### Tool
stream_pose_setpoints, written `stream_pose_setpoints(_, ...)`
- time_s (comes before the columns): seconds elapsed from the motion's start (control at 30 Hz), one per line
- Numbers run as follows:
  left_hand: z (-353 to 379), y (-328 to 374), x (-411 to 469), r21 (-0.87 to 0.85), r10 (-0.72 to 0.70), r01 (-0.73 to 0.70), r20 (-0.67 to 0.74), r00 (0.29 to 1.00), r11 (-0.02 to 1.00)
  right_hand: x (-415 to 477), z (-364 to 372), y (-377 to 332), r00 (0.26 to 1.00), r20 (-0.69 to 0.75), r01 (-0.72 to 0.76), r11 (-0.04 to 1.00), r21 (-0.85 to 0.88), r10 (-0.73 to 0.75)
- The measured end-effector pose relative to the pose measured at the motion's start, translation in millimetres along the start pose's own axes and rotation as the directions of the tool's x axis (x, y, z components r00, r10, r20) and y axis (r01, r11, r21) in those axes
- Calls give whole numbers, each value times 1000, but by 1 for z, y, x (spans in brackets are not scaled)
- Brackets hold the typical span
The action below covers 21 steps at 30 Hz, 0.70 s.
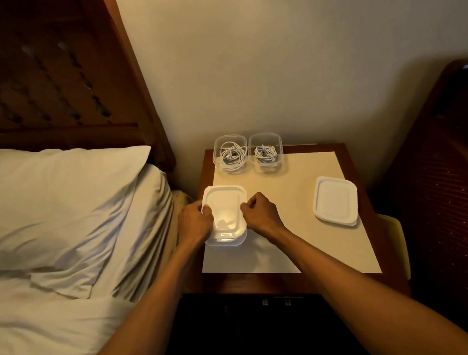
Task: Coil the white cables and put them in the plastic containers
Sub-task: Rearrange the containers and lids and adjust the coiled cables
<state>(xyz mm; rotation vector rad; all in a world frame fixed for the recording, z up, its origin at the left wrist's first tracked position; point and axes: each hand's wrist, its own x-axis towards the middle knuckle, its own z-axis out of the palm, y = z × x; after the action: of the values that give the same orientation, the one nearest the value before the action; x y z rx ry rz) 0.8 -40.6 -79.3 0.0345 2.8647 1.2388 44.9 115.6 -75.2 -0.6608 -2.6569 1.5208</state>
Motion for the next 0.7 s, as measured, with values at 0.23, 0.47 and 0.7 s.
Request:
stream_pose_setpoints(0.23, -4, 4, 4, 72, -11, 10, 16, 1000, 997, 5, -3, 2, 999, 40, 7, 1000, 8, -7)
stream_pose_setpoints(0.47, -1, 51, 34, 91, 153, -139, -176, 972, 986, 54, -37, 14, 994, -104, -31, 999, 31, 35)
stream_pose_setpoints(0.7, 43, 105, 82, 26, 178, -176, -63, 982, 984, 134, -75, 30, 980, -147, -145, 988, -59, 135)
